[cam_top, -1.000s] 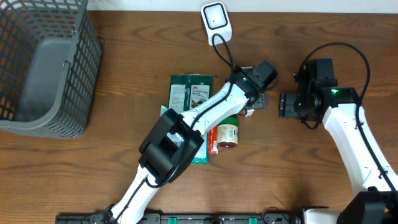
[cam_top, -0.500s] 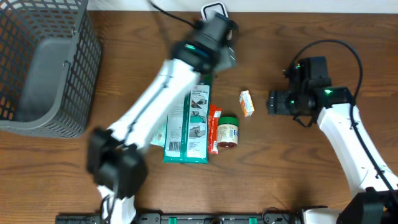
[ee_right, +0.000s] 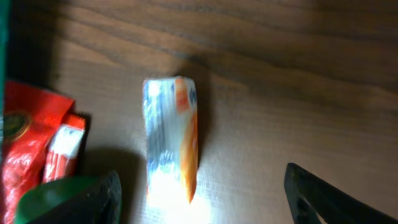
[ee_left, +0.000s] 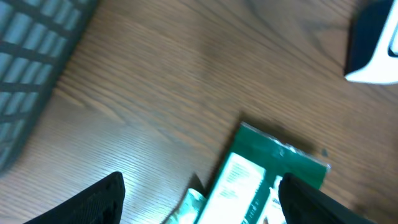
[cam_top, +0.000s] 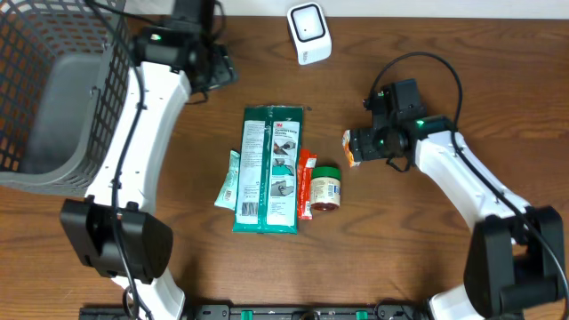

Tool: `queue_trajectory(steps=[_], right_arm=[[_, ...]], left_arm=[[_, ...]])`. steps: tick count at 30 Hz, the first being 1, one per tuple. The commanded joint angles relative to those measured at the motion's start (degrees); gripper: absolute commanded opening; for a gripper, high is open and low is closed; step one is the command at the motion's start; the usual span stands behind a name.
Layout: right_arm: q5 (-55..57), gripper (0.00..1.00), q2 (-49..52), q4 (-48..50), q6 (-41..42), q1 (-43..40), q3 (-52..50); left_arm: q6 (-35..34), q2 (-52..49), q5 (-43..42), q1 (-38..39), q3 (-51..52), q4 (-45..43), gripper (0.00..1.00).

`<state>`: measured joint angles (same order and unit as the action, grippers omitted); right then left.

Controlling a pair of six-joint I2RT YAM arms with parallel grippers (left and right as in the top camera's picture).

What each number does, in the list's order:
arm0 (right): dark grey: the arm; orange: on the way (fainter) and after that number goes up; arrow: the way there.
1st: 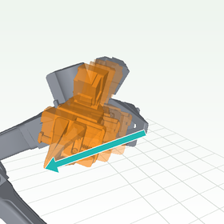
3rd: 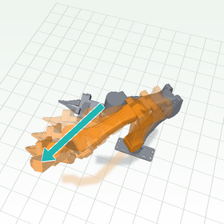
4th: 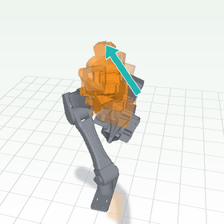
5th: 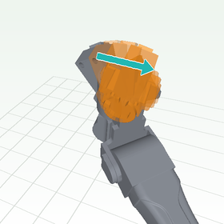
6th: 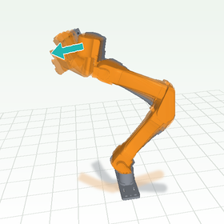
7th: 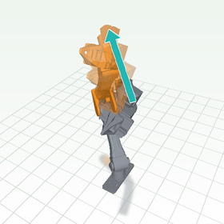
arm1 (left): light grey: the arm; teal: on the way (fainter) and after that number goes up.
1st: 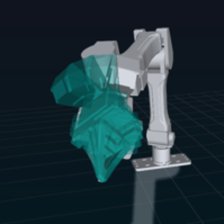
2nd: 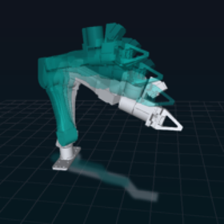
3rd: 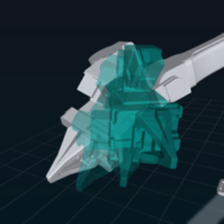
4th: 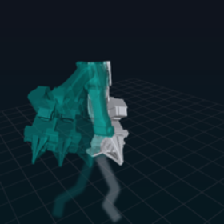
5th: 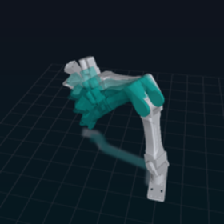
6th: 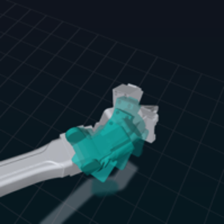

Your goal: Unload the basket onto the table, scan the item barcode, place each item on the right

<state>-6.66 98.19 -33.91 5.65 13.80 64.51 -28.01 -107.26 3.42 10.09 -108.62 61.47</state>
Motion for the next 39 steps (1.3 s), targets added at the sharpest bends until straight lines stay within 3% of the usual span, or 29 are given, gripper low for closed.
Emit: queue_trajectory(steps=[1, 12, 18, 25, 33, 39], right_arm=[[0.3, 0.77, 2.1, 1.5, -0.6, 0.3, 0.2], [0.4, 0.65, 6.0, 5.6, -1.6, 3.4, 0.2], [1.9, 0.47, 6.8, 5.5, -3.2, 3.9, 0.2], [3.8, 0.45, 6.8, 5.1, -3.1, 3.9, 0.2], [3.8, 0.36, 6.7, 5.9, -1.4, 4.7, 0.3], [3.8, 0.17, 6.5, 5.9, -1.4, 4.7, 0.3]], left_arm=[[1.2, -0.2, 0.7, -2.0, -0.4, 0.2, 0.90], [1.2, -0.2, 0.7, -3.3, -0.4, 0.2, 0.90], [1.2, -0.2, 0.7, -3.3, -0.4, 0.2, 0.90], [1.2, -0.2, 0.7, -3.3, -0.4, 0.2, 0.91], [1.2, -0.2, 0.7, -3.3, -0.4, 0.2, 0.91], [1.2, -0.2, 0.7, -3.3, -0.4, 0.2, 0.91]])
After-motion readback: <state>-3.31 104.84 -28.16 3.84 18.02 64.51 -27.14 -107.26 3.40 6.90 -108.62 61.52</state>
